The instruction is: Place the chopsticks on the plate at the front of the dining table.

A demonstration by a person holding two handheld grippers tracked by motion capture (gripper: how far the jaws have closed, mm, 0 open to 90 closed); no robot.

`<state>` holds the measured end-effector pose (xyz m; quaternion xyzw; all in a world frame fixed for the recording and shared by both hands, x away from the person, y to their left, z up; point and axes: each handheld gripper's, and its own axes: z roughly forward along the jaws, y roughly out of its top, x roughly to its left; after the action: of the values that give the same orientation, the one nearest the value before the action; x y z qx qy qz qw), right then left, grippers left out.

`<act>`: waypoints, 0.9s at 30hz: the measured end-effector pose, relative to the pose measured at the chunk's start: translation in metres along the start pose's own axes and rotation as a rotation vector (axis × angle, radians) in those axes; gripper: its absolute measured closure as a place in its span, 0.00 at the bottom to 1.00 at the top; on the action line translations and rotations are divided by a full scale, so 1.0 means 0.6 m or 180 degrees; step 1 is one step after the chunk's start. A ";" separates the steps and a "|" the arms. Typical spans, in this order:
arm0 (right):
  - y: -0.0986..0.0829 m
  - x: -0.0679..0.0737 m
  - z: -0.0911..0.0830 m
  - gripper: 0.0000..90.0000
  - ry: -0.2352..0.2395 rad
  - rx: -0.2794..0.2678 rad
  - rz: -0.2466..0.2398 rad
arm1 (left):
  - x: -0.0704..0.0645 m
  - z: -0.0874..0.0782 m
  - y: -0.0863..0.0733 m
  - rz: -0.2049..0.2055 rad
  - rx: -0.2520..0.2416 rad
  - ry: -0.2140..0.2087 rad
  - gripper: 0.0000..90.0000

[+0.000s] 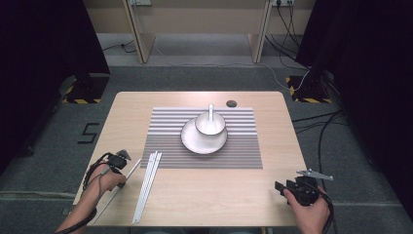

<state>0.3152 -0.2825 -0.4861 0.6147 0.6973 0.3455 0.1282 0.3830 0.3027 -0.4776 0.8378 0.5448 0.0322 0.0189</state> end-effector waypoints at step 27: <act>0.000 0.000 0.001 0.53 0.0000 -0.0003 0.0005 | -0.002 -0.022 0.006 0.0037 -0.0079 -0.0022 0.94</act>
<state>0.3154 -0.2822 -0.4864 0.6153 0.6967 0.3459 0.1281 0.3847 0.3001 -0.4641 0.8407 0.5394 0.0362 0.0311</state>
